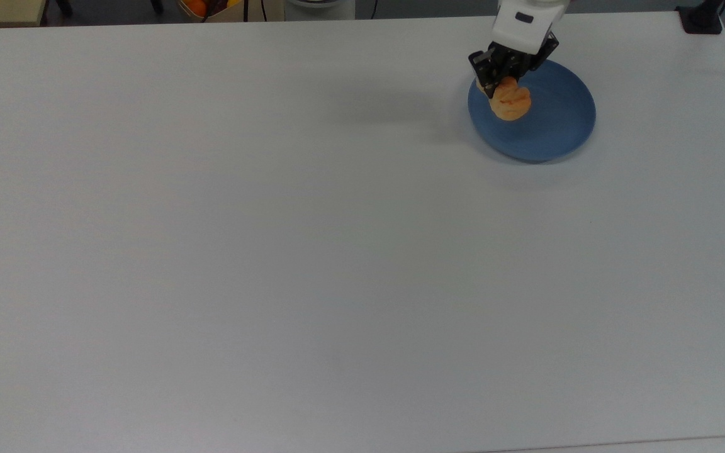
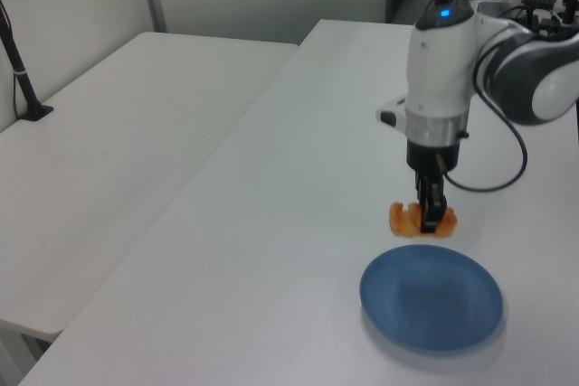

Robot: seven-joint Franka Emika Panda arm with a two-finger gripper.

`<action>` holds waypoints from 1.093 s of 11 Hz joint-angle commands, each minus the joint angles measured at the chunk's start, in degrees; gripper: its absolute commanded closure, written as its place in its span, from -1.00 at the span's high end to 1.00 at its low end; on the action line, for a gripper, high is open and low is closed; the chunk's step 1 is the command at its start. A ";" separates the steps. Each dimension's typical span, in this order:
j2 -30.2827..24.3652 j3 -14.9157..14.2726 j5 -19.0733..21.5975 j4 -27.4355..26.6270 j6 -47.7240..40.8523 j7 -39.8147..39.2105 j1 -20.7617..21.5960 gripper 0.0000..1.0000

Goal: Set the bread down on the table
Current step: 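Lift the bread roll off the plate and carry it away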

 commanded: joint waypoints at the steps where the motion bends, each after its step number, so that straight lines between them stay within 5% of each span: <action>1: -6.62 -4.75 5.65 2.23 -7.32 -5.81 -1.51 -0.31; 6: -11.30 -19.33 10.76 11.63 -22.18 -20.13 -3.00 -0.31; 12: -11.22 -37.18 10.94 12.27 -24.49 -38.24 -5.46 -0.31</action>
